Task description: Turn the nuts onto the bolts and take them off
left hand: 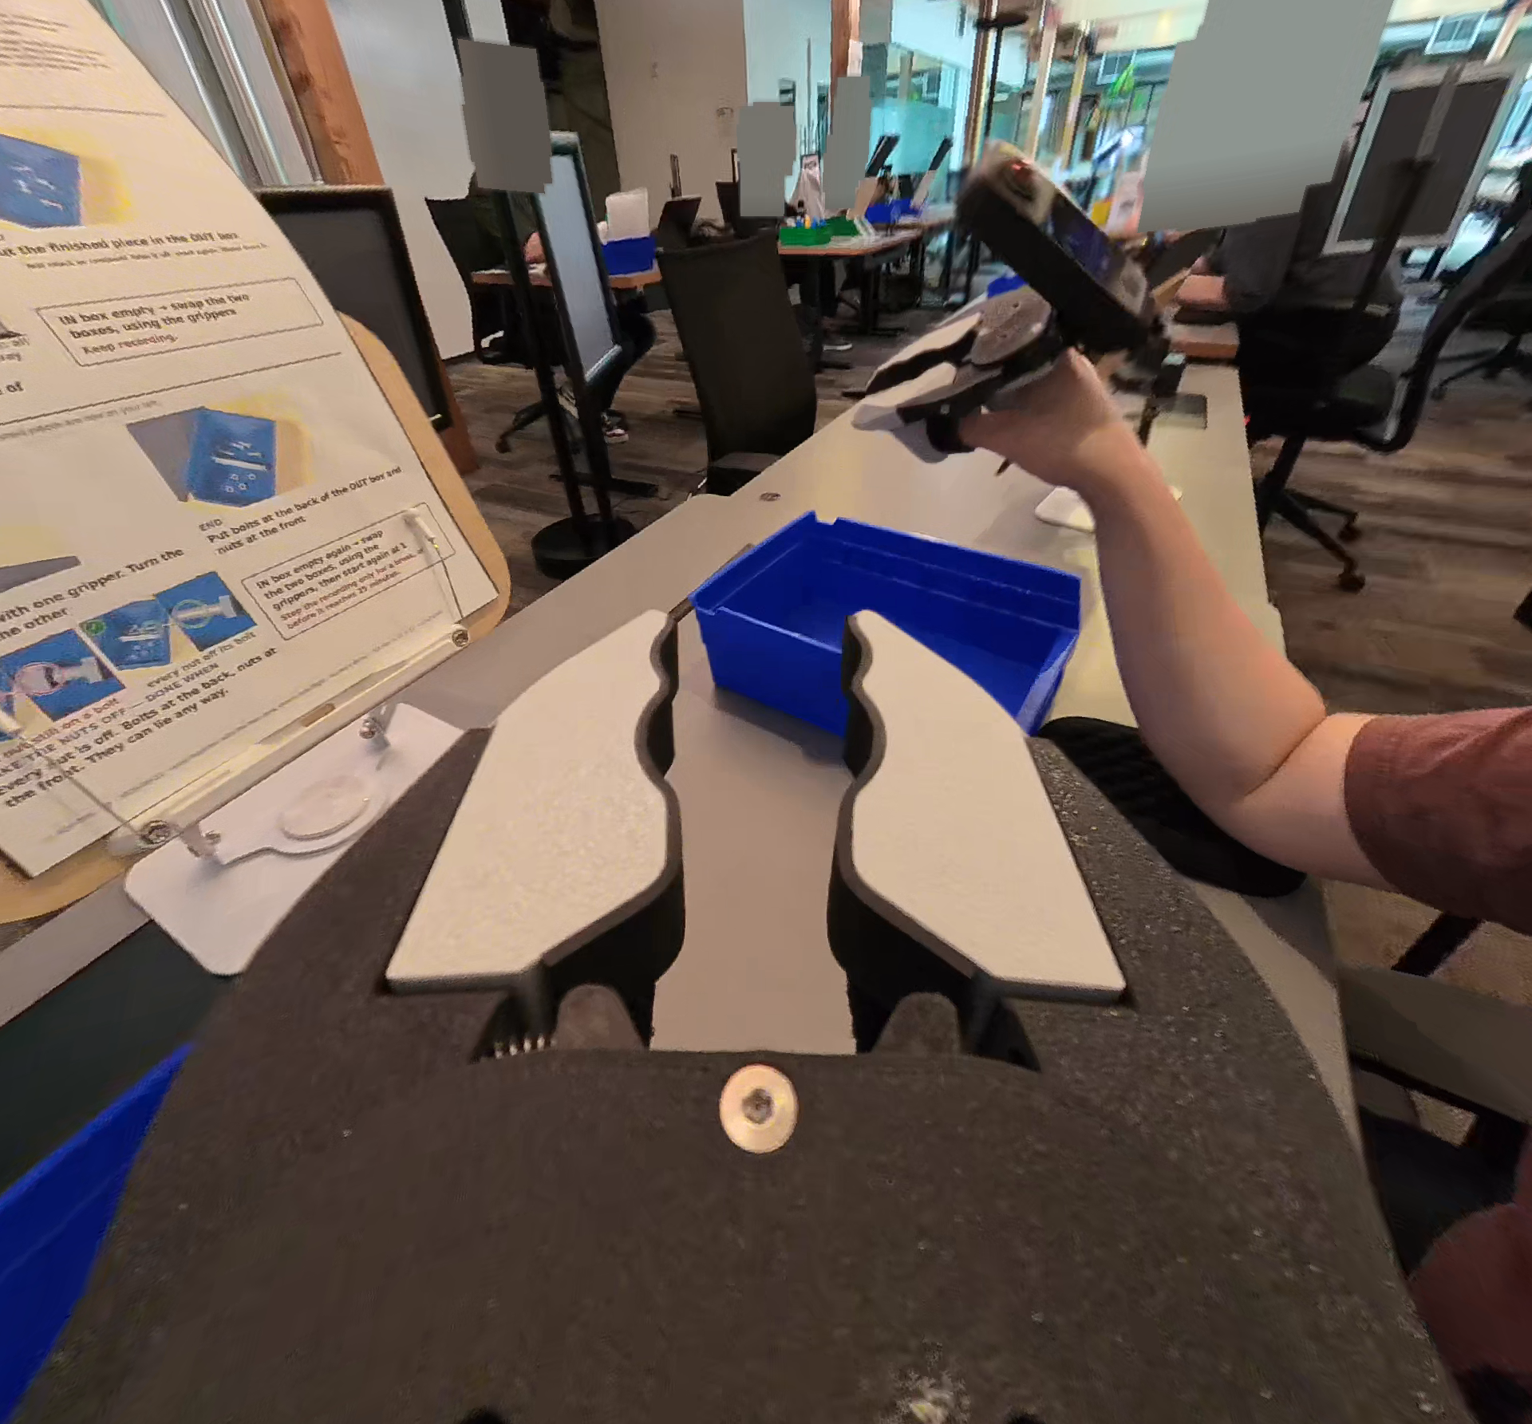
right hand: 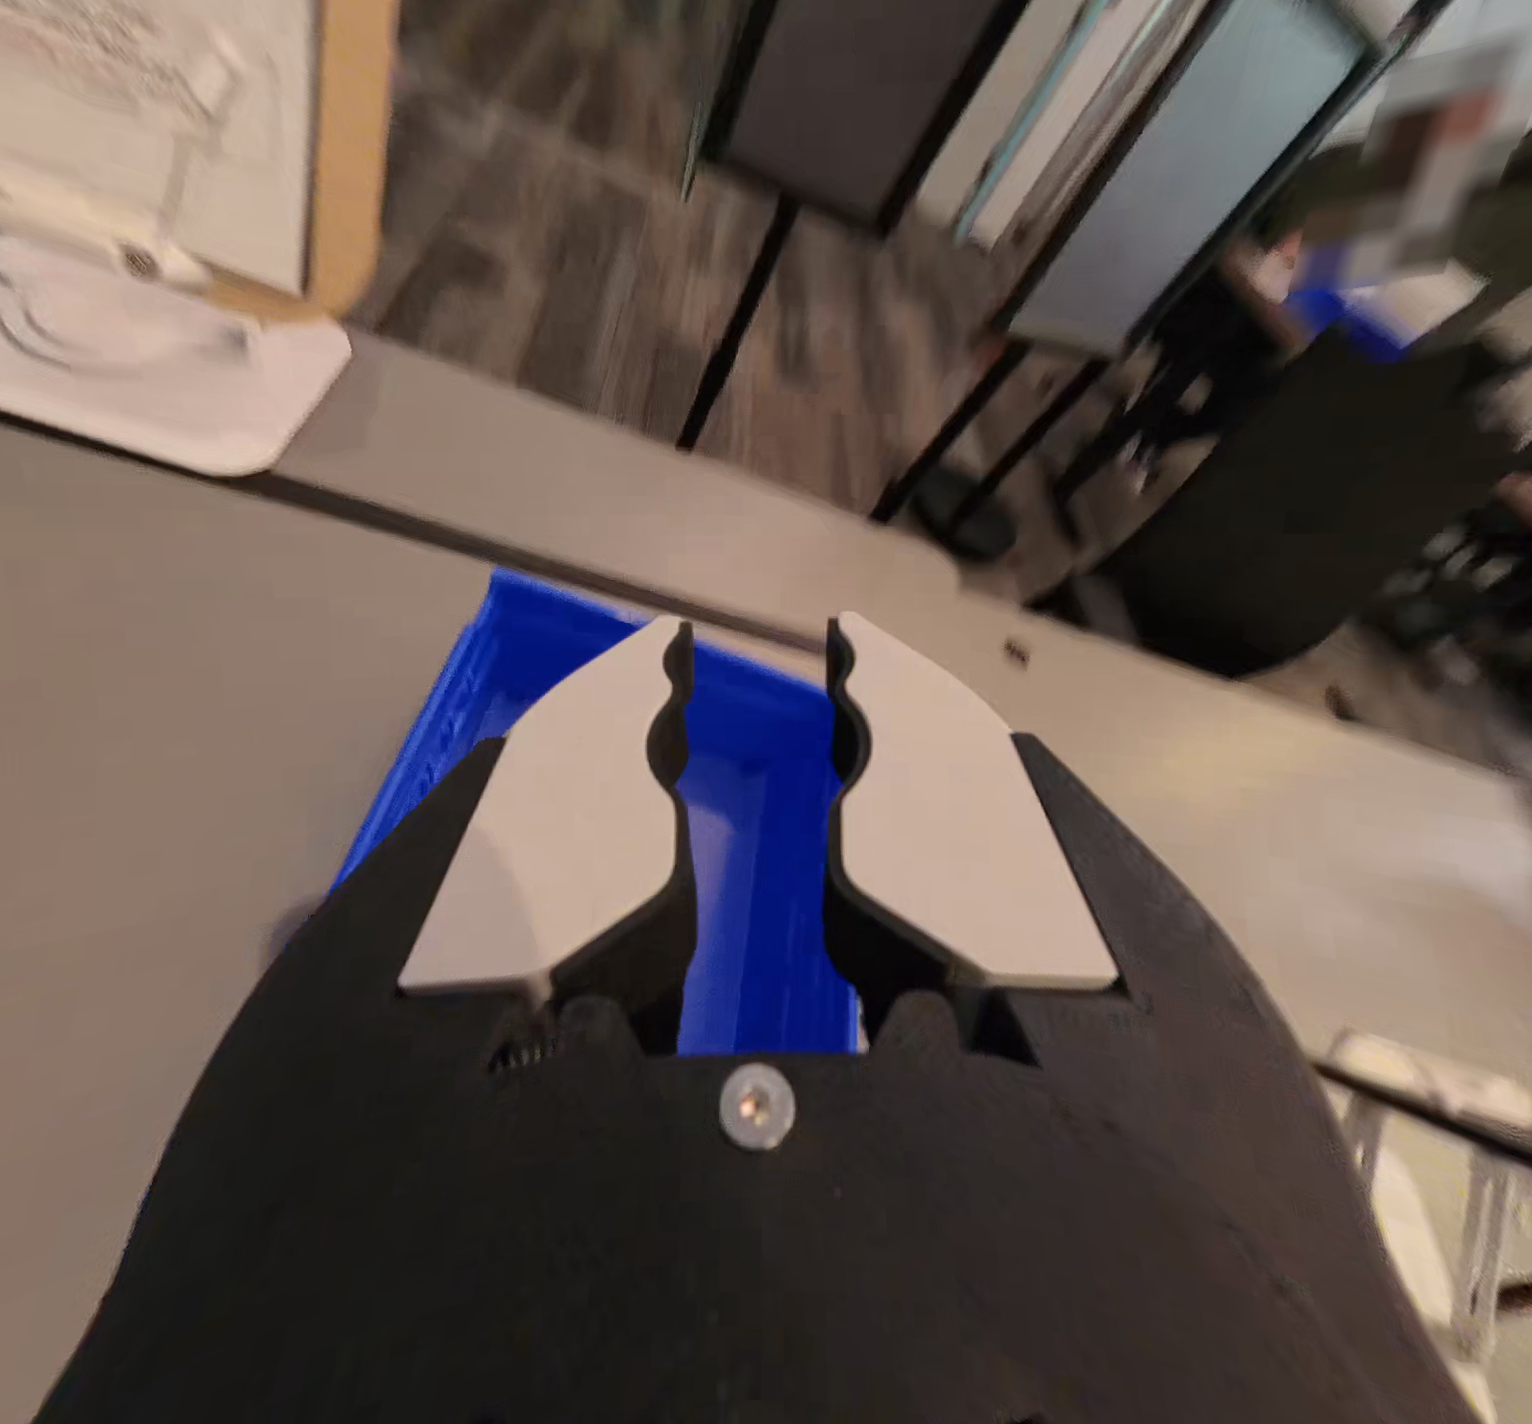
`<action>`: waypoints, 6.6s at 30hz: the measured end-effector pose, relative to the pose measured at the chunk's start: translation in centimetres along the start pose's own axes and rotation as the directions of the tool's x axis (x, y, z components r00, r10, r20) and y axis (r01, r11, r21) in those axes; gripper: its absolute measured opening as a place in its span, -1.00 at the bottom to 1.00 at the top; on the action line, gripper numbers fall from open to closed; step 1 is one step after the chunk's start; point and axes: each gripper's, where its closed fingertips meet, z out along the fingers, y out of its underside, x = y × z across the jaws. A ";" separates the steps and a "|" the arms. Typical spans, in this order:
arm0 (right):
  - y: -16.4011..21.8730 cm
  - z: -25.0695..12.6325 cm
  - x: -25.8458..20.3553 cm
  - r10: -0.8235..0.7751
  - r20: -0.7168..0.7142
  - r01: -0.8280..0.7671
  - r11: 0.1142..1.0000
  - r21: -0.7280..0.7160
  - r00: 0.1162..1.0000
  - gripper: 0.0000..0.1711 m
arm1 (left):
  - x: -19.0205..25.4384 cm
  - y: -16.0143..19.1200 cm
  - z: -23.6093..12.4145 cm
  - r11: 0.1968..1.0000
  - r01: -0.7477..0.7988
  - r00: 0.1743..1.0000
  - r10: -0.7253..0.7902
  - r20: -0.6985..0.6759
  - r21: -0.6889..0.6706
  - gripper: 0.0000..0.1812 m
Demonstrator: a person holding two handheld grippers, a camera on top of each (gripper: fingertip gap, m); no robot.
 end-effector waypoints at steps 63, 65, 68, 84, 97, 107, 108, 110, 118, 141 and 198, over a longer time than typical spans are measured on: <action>-4.9 -1.4 -9.9 -0.241 0.195 0.187 0.947 0.260 0.951 -0.34 | -12.8 32.7 -19.4 -0.080 0.657 0.734 -0.158 0.660 -0.750 -0.69; -4.8 -1.4 -10.0 -0.248 0.196 0.194 0.947 0.256 0.949 -0.34 | -12.8 32.7 -19.3 -0.071 0.656 0.734 -0.173 0.657 -0.751 -0.69; -4.7 -1.3 -10.1 -0.254 0.195 0.203 0.947 0.250 0.947 -0.34 | -12.7 32.7 -19.2 -0.070 0.650 0.737 -0.183 0.651 -0.756 -0.69; -4.3 -1.1 -10.6 -0.282 0.205 0.234 0.944 0.232 0.937 -0.34 | -12.8 33.1 -19.1 -0.082 0.613 0.771 -0.158 0.618 -0.786 -0.81; -4.0 -0.8 -10.8 -0.292 0.209 0.248 0.945 0.213 0.933 -0.34 | -12.2 25.7 -17.5 0.213 0.566 0.825 -0.142 0.547 -0.797 -0.81; -3.6 -0.8 -11.8 -0.325 0.226 0.283 0.939 0.197 0.919 -0.33 | 0.1 20.0 2.4 0.522 -0.024 0.999 -0.024 -0.042 -0.853 -0.81; -3.6 -0.7 -11.9 -0.331 0.225 0.290 0.937 0.196 0.916 -0.33 | 0.2 21.6 3.7 0.486 -0.047 0.999 0.001 -0.053 -0.873 -0.81; -3.5 -0.6 -12.0 -0.331 0.230 0.291 0.937 0.193 0.915 -0.33 | -0.4 24.1 6.0 0.458 -0.060 0.998 0.055 -0.038 -0.887 -0.81; -2.8 0.3 -12.1 -0.311 0.260 0.277 0.948 0.160 0.914 -0.32 | -0.2 30.0 8.6 0.400 -0.008 1.000 -0.021 -0.018 -0.917 -0.81; -2.2 0.9 -12.4 -0.315 0.277 0.291 0.948 0.127 0.908 -0.31 | -6.4 16.6 4.3 0.736 0.113 0.986 -0.003 0.164 -0.668 -0.68; 0.6 3.8 -14.8 -0.394 0.294 0.414 0.910 -0.008 0.871 -0.26 | -20.2 30.2 -7.4 0.165 0.314 0.947 0.013 0.320 -0.935 -0.70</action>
